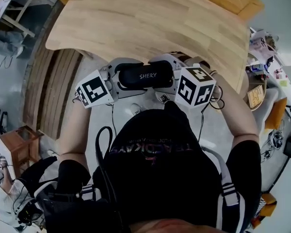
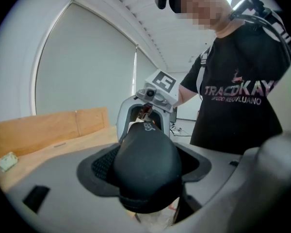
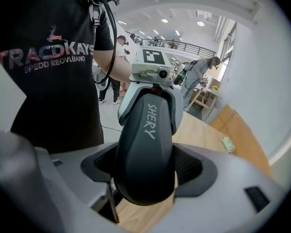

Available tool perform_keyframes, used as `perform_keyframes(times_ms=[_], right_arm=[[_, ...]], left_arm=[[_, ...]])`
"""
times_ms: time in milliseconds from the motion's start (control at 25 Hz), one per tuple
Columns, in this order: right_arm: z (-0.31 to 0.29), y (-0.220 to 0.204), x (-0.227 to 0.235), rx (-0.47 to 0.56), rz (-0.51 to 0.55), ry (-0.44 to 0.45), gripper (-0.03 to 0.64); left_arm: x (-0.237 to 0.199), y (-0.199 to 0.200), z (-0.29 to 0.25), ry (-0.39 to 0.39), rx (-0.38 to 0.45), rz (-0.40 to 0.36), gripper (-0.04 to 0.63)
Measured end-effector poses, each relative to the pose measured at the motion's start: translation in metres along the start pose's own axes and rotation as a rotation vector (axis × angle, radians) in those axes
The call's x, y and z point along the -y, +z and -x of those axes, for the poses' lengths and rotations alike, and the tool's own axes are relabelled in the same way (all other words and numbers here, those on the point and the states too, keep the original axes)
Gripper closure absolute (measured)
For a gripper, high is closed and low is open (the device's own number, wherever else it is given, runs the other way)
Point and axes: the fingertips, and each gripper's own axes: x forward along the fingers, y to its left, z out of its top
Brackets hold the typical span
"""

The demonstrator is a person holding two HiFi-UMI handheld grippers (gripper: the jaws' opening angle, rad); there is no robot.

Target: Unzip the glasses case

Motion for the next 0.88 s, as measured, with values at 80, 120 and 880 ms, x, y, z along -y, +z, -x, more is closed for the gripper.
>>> perform_keyframes(times_ms=[80,120,880], right_arm=[[-0.006,-0.007,-0.004,0.022,-0.021,0.022,0.272],[-0.008,-0.010,-0.006,0.032,-0.031,0.033,0.273],[0.001,-0.160,0.088,0.098,-0.253,-0.013,0.285]], left_arm=[[0.001,-0.009,-0.005,-0.004,-0.001,0.038,0.256],[0.002,-0.013,-0.007,-0.006,-0.003,0.053,0.256],[-0.049,-0.061,-0.021,0.335,-0.029,0.373,0.431]])
